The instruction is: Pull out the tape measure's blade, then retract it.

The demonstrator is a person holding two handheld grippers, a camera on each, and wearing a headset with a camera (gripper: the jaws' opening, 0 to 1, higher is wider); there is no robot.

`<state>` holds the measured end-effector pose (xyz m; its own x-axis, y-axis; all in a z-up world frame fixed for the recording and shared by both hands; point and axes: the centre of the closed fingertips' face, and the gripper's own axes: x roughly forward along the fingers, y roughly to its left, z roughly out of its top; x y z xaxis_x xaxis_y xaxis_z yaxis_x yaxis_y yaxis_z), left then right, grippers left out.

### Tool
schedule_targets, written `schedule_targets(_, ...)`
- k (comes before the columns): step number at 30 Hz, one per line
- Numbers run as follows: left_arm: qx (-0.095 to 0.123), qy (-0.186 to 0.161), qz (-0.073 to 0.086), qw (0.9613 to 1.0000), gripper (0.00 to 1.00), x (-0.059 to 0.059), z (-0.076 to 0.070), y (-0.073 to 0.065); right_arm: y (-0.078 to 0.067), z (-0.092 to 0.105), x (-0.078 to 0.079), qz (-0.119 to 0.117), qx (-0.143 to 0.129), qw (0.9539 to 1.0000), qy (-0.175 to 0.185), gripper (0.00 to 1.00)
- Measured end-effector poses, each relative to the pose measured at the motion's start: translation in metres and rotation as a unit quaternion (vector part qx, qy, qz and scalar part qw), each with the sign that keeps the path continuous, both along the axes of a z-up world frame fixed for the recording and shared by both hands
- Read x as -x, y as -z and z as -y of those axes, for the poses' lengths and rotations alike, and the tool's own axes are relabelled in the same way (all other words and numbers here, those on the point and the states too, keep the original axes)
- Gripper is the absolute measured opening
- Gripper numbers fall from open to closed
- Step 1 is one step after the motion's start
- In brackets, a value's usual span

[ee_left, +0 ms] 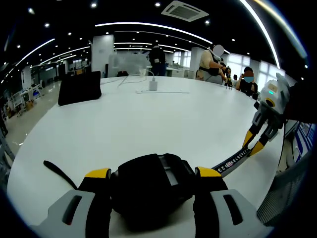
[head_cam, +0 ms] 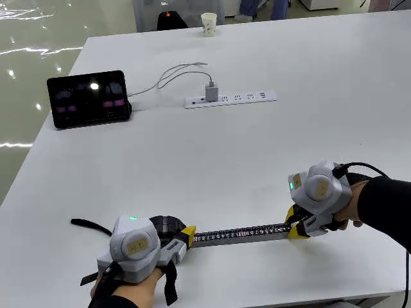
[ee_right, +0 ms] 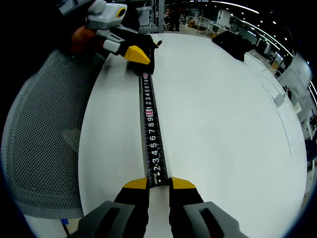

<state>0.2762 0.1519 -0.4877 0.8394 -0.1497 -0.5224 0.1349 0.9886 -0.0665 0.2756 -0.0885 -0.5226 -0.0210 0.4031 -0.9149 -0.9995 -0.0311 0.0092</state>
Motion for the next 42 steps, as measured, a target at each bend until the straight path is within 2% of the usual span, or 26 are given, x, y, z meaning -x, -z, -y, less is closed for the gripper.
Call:
schedule_targets(9,-0.001,0.001,-0.001,1.0,0.62,0.0,0.0,0.0,0.0,-0.004,-0.001,-0.002,-0.004,0.9999,0.015,0.12)
schedule_targets(17,-0.003,0.002,-0.001,1.0,0.62,-0.001,0.0,0.0,0.0,-0.008,-0.001,-0.002,0.002,0.9999,0.015,0.12)
schedule_targets(19,-0.003,0.002,-0.001,1.0,0.62,-0.001,0.0,0.0,0.0,-0.01,-0.001,-0.005,0.001,0.9995,0.03,0.12)
schedule_targets(28,-0.003,0.002,-0.001,1.0,0.62,0.0,0.0,0.0,0.001,-0.016,-0.001,-0.002,-0.004,0.9998,0.017,0.11)
schedule_targets(42,-0.005,0.004,-0.001,1.0,0.62,0.0,0.001,0.0,0.003,-0.025,0.0,-0.003,-0.01,0.9998,0.018,0.11)
